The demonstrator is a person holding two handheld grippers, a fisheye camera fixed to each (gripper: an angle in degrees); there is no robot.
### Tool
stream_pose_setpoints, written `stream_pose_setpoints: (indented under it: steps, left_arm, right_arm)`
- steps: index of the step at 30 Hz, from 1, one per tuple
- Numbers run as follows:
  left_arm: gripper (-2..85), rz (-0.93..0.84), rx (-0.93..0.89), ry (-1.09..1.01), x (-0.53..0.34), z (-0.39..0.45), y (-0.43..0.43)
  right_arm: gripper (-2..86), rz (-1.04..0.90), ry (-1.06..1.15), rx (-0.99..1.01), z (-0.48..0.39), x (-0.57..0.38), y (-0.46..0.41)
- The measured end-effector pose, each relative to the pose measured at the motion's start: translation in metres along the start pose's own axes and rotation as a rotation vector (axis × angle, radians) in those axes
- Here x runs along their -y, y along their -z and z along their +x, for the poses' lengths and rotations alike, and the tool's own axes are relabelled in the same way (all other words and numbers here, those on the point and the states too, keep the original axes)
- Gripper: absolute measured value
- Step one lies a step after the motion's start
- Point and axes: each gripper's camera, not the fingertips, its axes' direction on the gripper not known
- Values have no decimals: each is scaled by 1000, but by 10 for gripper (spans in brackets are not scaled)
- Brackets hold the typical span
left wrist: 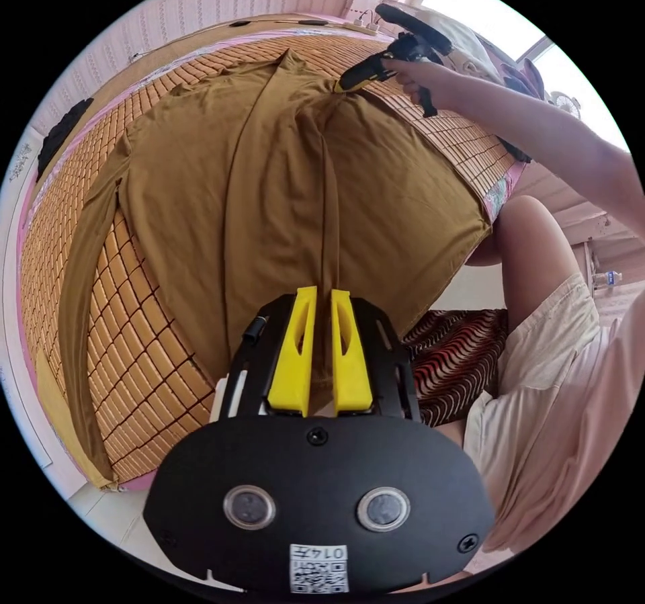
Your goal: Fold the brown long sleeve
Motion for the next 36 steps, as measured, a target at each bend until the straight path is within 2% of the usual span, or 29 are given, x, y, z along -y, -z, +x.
stream_pose_setpoints:
  steps: [5, 8, 15, 20, 25, 27, 31, 33, 36]
  left_arm:
    - [-6, -30, -44, -45, -1, -5, 11]
    - [-8, -28, -69, -86, -2, -6, 20]
    - [6, -36, -111, -63, -13, -17, 34]
    - [12, 3, -99, 25, -48, -33, 65]
    - [15, -30, -87, 90, -67, -50, 68]
    - [14, -78, -67, 83, -68, -49, 63]
    - [9, -109, 32, 12, -77, -40, 65]
    - [8, -92, 36, 13, -85, -41, 68]
    - [8, -60, -18, 69, -103, -54, 78]
  right_arm:
    - [0, 28, 46, 34, 17, -10, 35]
    - [-1, -23, 52, 52, 24, -13, 30]
    - [19, -6, 64, 65, 21, -24, 65]
    - [14, 14, 132, -64, -3, -25, 97]
    - [-5, -5, 204, -101, -44, -2, 92]
    - [-8, -93, 204, -175, -54, 3, 78]
    - [-9, -64, 213, -236, -62, -4, 85]
    - [-9, -43, 217, -226, -67, -5, 89]
    - [-9, -35, 186, -312, -83, -4, 104]
